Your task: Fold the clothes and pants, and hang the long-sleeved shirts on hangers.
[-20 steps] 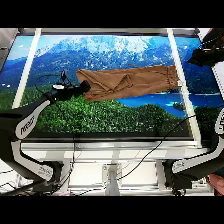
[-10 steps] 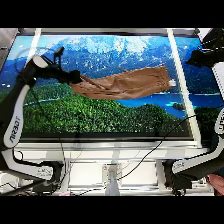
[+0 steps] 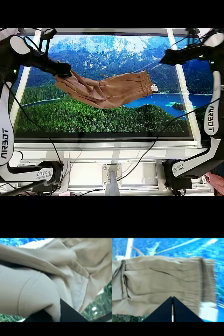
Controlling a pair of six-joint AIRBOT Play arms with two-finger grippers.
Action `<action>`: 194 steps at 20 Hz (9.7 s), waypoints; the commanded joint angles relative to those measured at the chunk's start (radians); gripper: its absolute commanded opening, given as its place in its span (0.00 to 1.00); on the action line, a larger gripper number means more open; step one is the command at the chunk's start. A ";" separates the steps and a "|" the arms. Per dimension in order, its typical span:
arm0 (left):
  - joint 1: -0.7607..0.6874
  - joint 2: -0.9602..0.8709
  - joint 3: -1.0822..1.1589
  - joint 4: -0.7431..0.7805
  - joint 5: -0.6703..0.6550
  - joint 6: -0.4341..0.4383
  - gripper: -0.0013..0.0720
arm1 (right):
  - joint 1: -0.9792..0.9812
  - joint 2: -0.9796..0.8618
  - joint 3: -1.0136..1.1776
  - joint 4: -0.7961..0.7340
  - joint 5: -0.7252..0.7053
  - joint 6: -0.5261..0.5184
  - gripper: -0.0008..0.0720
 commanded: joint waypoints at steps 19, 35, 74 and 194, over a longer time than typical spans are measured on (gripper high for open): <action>-0.122 0.107 0.006 0.001 0.021 0.084 0.05 | 0.569 -0.221 -0.230 0.247 -0.276 0.090 0.05; -0.316 -0.048 0.005 0.000 0.251 0.079 0.05 | 0.553 -0.199 -0.280 0.249 -0.211 0.071 0.05; -0.318 -0.222 0.005 -0.171 0.420 0.091 0.97 | -0.017 0.015 -0.280 0.087 -0.027 -0.297 0.95; -0.017 0.128 0.006 -0.136 0.400 0.088 0.65 | -0.243 -0.038 -0.132 0.400 0.153 -0.060 0.05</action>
